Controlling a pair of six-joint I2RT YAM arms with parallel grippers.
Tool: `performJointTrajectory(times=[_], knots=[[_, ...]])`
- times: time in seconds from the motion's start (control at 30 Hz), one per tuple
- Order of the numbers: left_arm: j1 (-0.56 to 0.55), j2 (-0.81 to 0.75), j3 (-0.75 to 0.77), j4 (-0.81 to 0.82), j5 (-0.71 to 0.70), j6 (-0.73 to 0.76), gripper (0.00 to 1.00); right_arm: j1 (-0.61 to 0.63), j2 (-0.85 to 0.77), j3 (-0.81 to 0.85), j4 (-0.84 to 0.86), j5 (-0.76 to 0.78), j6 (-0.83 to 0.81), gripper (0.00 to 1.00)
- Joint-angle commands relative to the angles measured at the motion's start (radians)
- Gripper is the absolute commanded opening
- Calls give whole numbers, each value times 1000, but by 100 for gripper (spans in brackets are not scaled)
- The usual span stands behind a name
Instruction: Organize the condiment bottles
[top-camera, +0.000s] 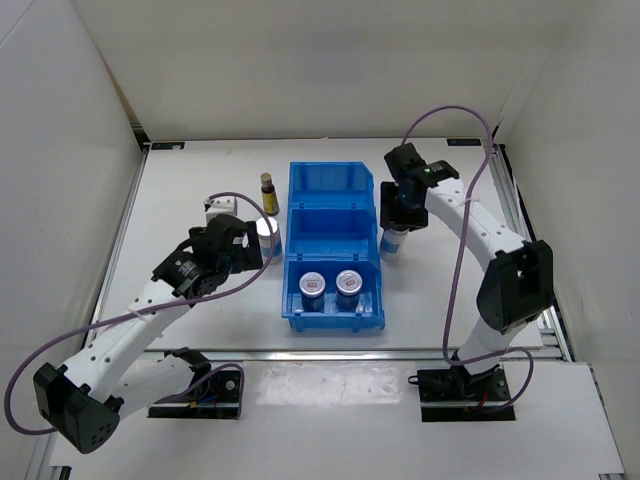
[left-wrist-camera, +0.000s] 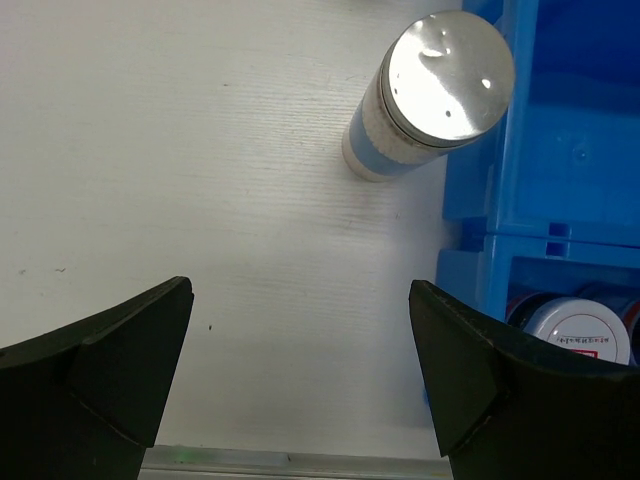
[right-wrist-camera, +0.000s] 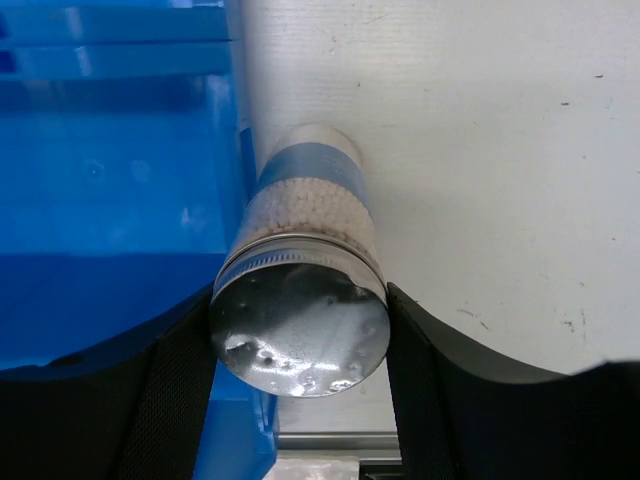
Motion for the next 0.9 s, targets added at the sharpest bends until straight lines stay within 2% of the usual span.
performJointTrajectory(times=[0.0, 0.17, 0.3, 0.5, 0.7, 0.77, 0.87], knots=[[5, -27, 17, 24, 27, 12, 100, 51, -155, 120, 28, 65, 6, 0], [5, -36, 17, 24, 16, 3, 100, 132, -192, 253, -6, 125, -4, 0], [5, -27, 17, 24, 16, 3, 100, 164, -138, 315, -15, 76, -23, 0], [5, -18, 17, 24, 7, 3, 100, 213, 4, 315, 6, 58, -12, 0], [5, 2, 17, 24, 7, 12, 100, 213, 69, 297, 6, 22, 14, 0], [5, 11, 17, 24, 7, 12, 100, 213, 89, 297, 6, 13, 14, 3], [5, 20, 26, 24, 7, 12, 100, 213, 136, 307, -23, 13, 5, 18]])
